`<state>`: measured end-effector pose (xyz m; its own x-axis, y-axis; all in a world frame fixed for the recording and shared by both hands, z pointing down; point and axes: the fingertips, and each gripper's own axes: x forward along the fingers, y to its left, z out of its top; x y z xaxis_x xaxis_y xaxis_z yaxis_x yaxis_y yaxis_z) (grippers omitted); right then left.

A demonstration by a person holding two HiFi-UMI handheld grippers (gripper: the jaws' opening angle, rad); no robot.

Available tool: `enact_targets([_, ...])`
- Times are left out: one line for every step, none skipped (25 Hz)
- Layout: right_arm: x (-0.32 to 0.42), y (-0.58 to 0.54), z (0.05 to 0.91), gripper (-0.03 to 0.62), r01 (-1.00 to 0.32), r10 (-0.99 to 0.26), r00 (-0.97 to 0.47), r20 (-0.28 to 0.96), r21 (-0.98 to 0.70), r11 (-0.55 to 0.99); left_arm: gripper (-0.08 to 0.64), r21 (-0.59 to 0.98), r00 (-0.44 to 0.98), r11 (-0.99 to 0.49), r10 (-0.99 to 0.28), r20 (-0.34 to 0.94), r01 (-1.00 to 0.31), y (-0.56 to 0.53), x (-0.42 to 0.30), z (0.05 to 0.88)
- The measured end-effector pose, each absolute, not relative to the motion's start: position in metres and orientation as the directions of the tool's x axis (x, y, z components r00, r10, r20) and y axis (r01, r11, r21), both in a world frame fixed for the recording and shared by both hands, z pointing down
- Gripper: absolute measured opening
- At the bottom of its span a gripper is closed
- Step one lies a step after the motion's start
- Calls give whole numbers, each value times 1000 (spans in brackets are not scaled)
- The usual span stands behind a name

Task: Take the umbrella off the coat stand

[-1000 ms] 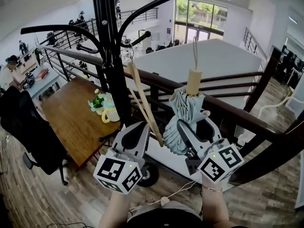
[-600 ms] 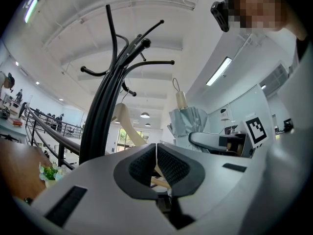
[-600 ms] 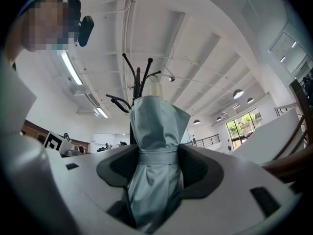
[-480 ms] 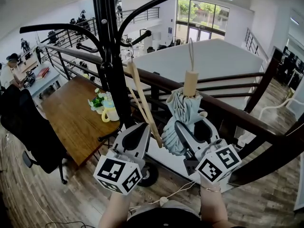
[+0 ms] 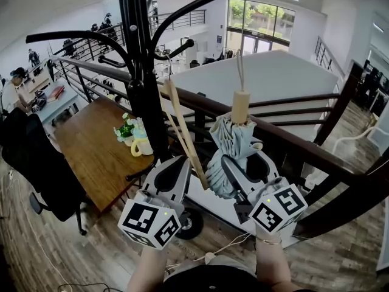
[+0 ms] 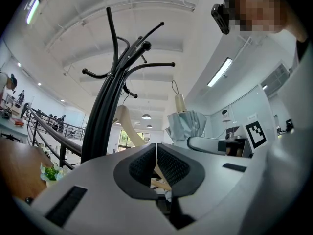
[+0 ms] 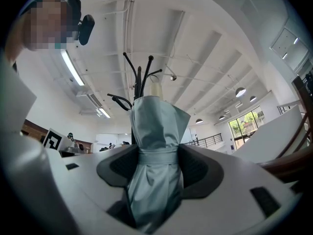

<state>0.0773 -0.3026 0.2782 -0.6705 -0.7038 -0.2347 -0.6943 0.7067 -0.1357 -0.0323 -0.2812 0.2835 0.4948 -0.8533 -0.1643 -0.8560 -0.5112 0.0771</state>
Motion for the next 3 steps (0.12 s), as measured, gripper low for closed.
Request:
enact_targets([77, -302, 278, 268, -694, -704, -671, -235, -135, 707, 19, 77, 494, -511, -854, -164, -856, -281, -32, 283])
enact_targets([77, -302, 278, 268, -694, -703, -671, -235, -134, 707, 19, 78, 494, -510, -854, -165, -857, -281, -32, 283])
enact_targets([77, -302, 277, 267, -694, -703, -672, -236, -133, 708, 20, 78, 493, -509, -854, -165, -857, -281, -32, 283])
